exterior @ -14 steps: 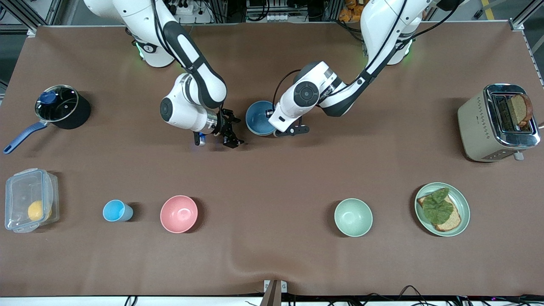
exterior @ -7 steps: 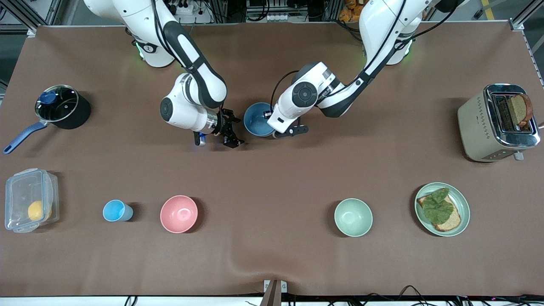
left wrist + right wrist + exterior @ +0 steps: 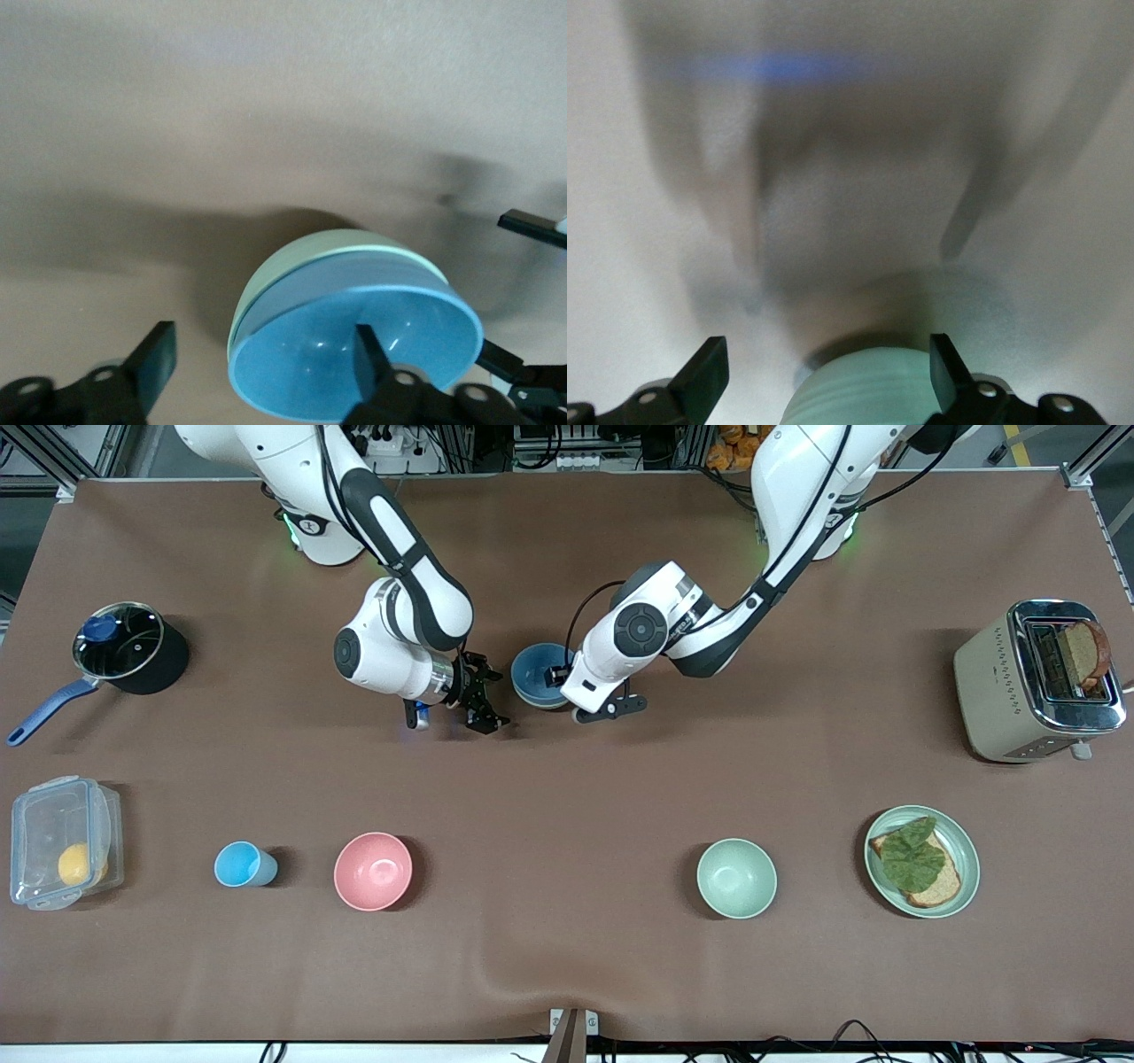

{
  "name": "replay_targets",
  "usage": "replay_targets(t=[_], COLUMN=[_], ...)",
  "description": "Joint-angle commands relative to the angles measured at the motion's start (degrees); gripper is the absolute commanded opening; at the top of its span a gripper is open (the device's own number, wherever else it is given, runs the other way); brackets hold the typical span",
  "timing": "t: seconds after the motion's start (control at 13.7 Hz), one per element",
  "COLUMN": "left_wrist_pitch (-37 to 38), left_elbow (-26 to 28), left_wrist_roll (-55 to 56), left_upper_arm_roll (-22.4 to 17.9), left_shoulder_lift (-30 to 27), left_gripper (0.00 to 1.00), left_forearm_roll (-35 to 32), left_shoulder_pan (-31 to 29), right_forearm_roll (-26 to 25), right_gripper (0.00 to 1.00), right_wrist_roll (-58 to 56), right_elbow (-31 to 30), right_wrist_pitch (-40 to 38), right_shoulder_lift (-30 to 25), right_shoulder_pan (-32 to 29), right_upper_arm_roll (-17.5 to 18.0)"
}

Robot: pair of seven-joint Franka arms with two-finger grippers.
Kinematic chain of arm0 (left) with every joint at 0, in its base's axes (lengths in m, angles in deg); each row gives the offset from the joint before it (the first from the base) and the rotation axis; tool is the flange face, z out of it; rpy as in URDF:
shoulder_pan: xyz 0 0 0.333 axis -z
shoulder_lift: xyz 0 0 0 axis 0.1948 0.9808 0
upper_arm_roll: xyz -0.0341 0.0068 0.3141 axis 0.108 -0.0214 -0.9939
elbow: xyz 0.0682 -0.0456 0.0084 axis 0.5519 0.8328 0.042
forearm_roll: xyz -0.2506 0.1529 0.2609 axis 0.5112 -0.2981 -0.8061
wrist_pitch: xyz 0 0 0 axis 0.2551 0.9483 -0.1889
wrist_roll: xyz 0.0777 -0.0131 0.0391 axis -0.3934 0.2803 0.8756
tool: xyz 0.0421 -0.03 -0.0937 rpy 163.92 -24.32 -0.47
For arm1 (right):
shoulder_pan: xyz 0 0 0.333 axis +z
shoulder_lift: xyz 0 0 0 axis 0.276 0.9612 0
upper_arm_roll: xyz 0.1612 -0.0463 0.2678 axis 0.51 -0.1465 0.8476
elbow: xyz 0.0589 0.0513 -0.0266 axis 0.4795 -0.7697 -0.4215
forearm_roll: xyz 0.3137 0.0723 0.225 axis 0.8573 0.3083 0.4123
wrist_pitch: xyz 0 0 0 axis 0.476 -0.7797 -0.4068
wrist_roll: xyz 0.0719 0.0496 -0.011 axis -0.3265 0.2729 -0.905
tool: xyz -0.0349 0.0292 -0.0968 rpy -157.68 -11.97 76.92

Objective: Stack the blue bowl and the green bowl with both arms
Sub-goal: 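Open both grippers and lift them away from the stacked bowls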

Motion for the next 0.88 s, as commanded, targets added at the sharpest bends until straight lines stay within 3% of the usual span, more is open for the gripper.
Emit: replay_targets(t=[0.0, 0.29, 0.37, 0.44, 0.8], left_wrist_pitch=[0.42, 3.31, 5.5, 7.69, 23.59], left_elbow=[-0.48, -1.0, -1.7, -3.19, -15.05], left_wrist_roll=[1.71, 1.89, 1.98, 1.89, 1.98], left_upper_arm_roll=[-0.3, -0.39, -0.3, -0.3, -0.3], left_shoulder_lift=[-2.4, -5.91, -6.7, -7.06, -8.9], left_gripper=[1.0, 1.0, 1.0, 1.0, 1.0], left_forearm_roll=[-1.89, -5.66, -7.15, -8.73, -12.7], left_shoulder_pan=[-1.43, -4.33, -5.29, -6.78, -10.92], right_forearm_roll=[-0.08, -5.61, -9.54, -13.93, -26.17], right_gripper=[1.0, 1.0, 1.0, 1.0, 1.0], right_wrist_roll=[-2.31, -2.4, -2.4, -2.22, -2.31], right_elbow=[-0.82, -0.82, -0.65, -0.39, 0.32], right_wrist_pitch=[0.01, -4.01, -7.08, -9.64, -21.85], right_shoulder_lift=[-1.85, -3.42, -3.78, -4.13, -6.5], right_shoulder_pan=[-0.6, -0.6, -0.51, -0.6, -0.6], right_upper_arm_roll=[-0.55, -4.93, -6.78, -8.19, -15.57])
